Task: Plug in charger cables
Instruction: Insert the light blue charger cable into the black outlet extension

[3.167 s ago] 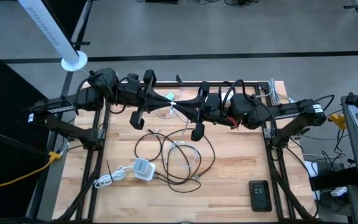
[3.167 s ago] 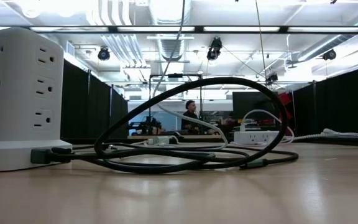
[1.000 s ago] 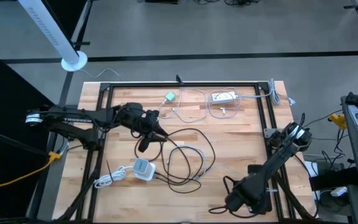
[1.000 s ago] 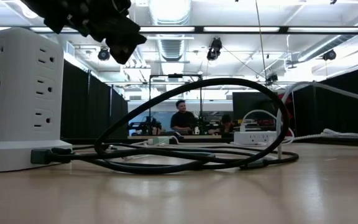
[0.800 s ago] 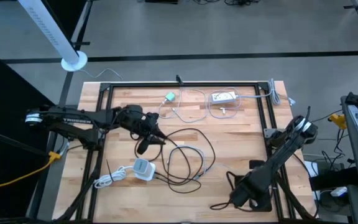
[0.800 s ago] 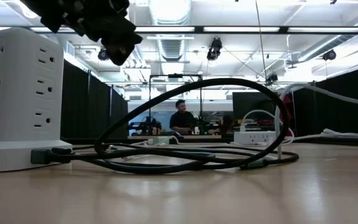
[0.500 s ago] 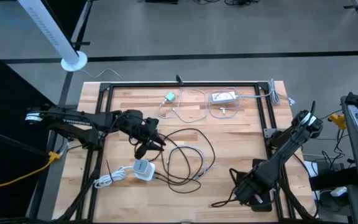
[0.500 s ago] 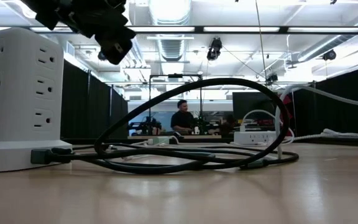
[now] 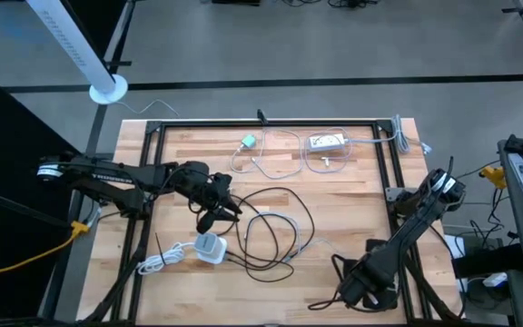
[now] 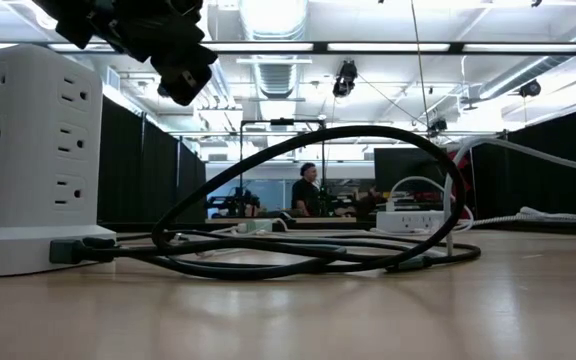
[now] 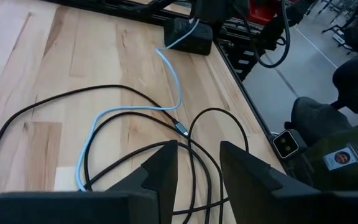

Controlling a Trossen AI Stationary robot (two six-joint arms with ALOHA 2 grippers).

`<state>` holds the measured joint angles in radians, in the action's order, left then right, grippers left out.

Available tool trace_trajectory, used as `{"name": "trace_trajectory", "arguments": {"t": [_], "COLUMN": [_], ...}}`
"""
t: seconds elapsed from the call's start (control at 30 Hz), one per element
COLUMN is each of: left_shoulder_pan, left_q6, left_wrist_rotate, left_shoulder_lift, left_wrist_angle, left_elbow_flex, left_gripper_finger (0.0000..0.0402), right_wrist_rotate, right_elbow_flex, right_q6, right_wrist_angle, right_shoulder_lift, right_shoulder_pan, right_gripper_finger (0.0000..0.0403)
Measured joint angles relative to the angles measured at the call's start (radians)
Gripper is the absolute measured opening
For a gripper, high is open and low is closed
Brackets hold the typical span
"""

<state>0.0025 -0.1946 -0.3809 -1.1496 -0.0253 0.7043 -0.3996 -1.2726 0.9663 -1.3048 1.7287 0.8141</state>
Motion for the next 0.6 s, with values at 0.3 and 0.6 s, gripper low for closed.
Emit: {"name": "trace_trajectory", "arguments": {"t": [0.3,0.6], "left_shoulder_pan": [0.000,0.000], "left_q6": [0.014,0.020], "left_wrist_rotate": [0.000,0.000], "left_shoulder_lift": [0.000,0.000], "left_wrist_angle": [0.000,0.000], "left_elbow_flex": [0.000,0.000], "left_gripper_finger": [0.0105,0.0105], "right_wrist_rotate": [0.000,-0.013], "right_elbow_flex": [0.032,0.040], "right_q6": [-0.003,-0.049], "right_wrist_angle": [-0.007,-0.006], "right_shoulder_lift": [0.000,0.000], "right_shoulder_pan": [0.012,0.019], "right_gripper_finger": [0.0009,0.0009]}}
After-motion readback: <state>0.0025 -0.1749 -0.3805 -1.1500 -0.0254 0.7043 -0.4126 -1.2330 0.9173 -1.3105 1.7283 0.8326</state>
